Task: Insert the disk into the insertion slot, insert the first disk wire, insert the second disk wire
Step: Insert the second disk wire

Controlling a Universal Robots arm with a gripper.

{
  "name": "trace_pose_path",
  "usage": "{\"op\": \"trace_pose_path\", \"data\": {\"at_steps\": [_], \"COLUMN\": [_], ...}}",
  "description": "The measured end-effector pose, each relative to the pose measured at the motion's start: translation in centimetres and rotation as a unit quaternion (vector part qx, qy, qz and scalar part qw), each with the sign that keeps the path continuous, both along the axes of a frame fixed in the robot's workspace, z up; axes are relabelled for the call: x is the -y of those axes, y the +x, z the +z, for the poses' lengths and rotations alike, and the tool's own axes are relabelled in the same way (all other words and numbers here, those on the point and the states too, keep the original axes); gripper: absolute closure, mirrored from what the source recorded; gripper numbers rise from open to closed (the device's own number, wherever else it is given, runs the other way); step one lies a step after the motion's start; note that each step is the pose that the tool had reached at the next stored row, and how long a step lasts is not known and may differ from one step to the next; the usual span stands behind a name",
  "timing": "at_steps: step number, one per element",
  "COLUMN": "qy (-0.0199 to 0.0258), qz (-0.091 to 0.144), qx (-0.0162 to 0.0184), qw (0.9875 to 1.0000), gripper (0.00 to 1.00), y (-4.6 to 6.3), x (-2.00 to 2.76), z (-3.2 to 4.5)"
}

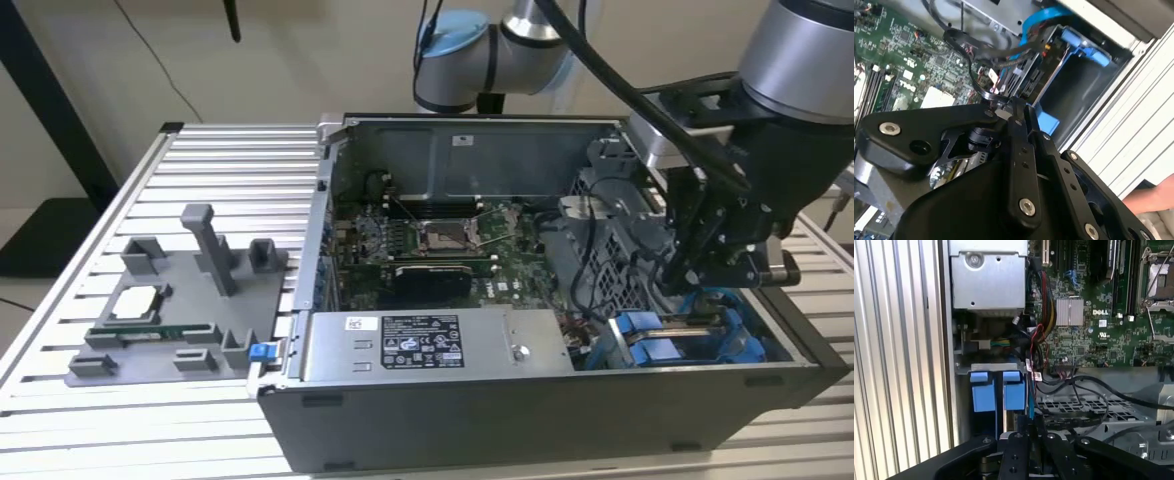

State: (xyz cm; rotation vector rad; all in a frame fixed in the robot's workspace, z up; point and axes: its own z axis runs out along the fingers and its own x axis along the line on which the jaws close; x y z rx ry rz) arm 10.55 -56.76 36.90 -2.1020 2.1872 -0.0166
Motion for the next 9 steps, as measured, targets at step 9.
{"op": "trace_pose_path", "data": {"at_steps": [9], "qy": [-0.0001], "qz": [0.000], "qx": [0.0000], "qw": [1.0000], "gripper": [1.00], "y": [0.10], "x": [0.00], "z": [-0.10]}}
